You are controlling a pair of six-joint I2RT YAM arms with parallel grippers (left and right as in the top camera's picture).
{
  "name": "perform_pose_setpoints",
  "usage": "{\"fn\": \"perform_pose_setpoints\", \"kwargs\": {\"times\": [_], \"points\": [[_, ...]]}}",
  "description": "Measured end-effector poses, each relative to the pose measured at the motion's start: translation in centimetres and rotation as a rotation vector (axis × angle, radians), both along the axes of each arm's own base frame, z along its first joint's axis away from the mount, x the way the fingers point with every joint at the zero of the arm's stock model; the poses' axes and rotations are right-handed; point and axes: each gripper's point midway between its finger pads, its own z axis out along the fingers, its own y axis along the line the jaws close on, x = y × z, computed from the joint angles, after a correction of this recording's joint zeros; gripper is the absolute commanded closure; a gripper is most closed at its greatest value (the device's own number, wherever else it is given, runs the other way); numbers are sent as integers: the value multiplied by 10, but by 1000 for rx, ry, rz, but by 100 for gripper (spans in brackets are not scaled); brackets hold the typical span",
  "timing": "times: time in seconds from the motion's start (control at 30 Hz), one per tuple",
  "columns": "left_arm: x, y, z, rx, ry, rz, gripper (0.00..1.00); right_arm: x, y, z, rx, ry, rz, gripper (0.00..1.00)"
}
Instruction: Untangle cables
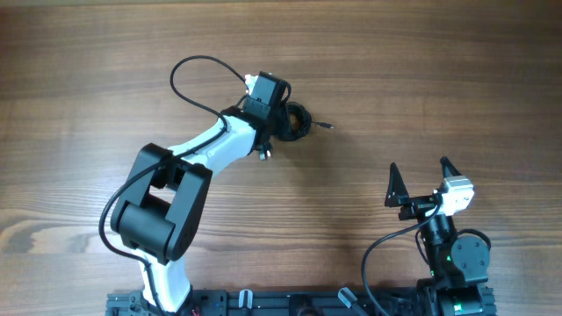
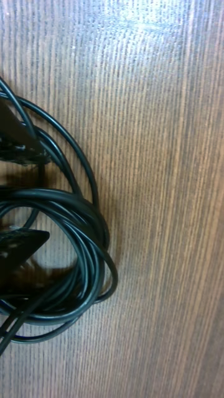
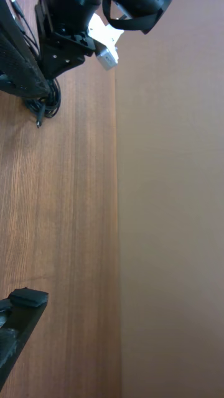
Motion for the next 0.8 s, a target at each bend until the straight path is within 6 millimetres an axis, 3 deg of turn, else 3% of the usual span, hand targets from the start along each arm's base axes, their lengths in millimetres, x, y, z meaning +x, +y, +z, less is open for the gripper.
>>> {"fn": "perform_pose_setpoints", "kwargs": {"times": [0.1, 0.27, 0.4, 0.57, 0.63, 0.7, 0.77, 0.8], "points": [[-2, 1, -1, 5, 9, 0, 80, 0, 0, 0, 0, 0, 0, 0], [-2, 1, -1, 3, 10, 3, 83, 0, 0, 0, 4, 1, 0, 0], [-4, 0, -2, -3, 22, -4, 81, 0, 0, 0, 77, 11, 1, 0], [-7, -4, -3, -20, 34, -18, 66, -2, 12, 0, 139, 23, 70, 0], [-7, -4, -3, -24, 36, -18, 67, -3, 16, 1, 139, 32, 94, 0], [-8, -5, -3, -26, 38, -21, 70, -3, 19, 15, 140, 31, 108, 0], [-8, -5, -6, -24, 42, -21, 75, -4, 20, 43, 143, 11, 118, 0], [-8, -5, -7, -23, 46, -20, 83, -5, 20, 61, 144, -4, 122, 0]]}}
